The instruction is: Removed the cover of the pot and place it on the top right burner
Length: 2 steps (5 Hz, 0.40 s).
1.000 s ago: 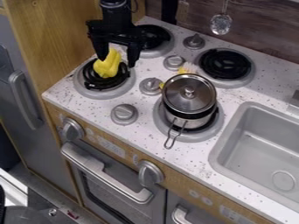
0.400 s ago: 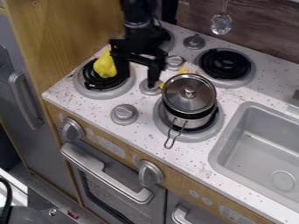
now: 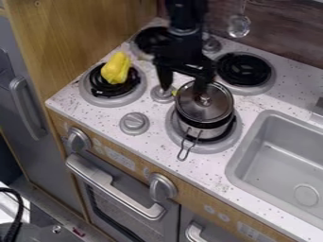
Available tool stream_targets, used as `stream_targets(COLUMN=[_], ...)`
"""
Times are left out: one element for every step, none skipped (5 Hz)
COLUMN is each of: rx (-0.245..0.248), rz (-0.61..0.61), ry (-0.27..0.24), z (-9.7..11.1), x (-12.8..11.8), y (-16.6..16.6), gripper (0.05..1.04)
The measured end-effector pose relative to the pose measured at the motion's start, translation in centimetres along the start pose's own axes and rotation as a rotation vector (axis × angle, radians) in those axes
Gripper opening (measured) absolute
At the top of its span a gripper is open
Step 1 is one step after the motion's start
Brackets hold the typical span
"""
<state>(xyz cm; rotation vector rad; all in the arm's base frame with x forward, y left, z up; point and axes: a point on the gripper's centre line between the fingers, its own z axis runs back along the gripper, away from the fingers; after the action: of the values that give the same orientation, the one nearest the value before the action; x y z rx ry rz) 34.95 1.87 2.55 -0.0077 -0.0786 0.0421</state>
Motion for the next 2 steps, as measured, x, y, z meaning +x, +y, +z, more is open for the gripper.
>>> stream_targets(rx=[-0.008,-0.011], rz=[-0.014,-0.005], ry=[-0.027,-0.025], z=[-0.4,-1.8], x=[1.0,2.0], y=[-1.5,-2.1], gripper=[0.999,0.999])
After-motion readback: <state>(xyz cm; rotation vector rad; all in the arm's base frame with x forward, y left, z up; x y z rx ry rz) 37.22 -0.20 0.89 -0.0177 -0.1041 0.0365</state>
